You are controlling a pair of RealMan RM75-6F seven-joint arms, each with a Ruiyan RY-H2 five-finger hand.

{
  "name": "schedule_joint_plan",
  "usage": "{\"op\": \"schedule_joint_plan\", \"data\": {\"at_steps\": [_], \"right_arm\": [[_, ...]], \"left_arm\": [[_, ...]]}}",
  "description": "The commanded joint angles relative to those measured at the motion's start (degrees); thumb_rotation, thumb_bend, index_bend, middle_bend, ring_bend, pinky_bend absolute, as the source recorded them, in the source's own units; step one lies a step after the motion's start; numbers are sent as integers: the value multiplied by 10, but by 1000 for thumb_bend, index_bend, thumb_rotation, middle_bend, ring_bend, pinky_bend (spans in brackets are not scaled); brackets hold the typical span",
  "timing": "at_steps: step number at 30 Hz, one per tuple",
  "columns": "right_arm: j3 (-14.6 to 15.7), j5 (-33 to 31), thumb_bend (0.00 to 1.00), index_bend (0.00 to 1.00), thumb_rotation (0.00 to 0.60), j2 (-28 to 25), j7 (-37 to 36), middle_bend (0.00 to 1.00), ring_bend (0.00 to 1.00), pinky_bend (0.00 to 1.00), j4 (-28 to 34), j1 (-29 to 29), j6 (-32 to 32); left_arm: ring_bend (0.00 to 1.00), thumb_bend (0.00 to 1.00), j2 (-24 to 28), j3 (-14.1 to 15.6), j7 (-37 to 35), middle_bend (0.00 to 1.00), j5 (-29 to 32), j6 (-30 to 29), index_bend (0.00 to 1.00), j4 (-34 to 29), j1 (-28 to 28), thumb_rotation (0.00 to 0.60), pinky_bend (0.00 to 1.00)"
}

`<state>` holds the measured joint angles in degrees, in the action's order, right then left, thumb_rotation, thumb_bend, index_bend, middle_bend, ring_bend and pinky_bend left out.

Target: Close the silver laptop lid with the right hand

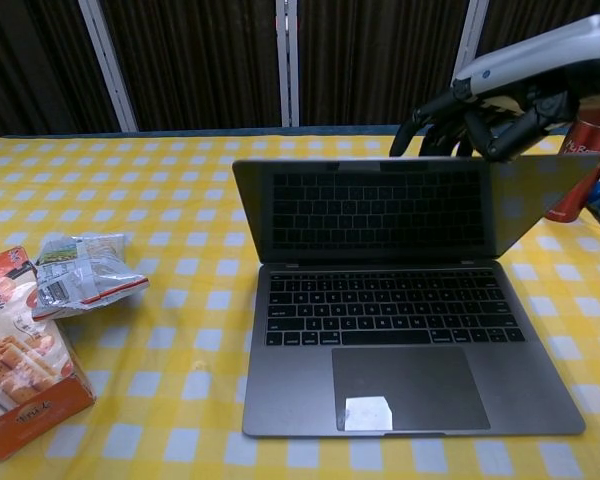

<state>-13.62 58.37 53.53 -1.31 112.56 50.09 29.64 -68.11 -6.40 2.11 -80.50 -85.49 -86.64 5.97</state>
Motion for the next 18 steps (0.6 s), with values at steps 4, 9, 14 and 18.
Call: {"op": "schedule_joint_plan", "data": {"at_steps": [4, 9, 14, 18], "right_arm": [[37, 61, 1000, 229, 600, -14, 25, 335, 264, 265, 38, -13, -6], [68, 104, 1000, 224, 600, 2, 55, 327, 264, 265, 44, -21, 1], [107, 174, 1000, 181, 600, 34, 111, 289, 257, 258, 27, -36, 25], [134, 228, 1000, 155, 600, 61, 158, 254, 232, 245, 6, -47, 47]], "left_arm": [[0, 0, 1, 0, 0, 0, -1, -1, 0, -1, 0, 600, 0], [0, 0, 0, 1, 2, 0, -2, -2, 0, -1, 0, 600, 0], [0, 0, -1, 2, 3, 0, 0, 1, 0, 0, 0, 600, 0], [0, 0, -2, 1, 4, 0, 2, 4, 0, 2, 1, 600, 0]]}}
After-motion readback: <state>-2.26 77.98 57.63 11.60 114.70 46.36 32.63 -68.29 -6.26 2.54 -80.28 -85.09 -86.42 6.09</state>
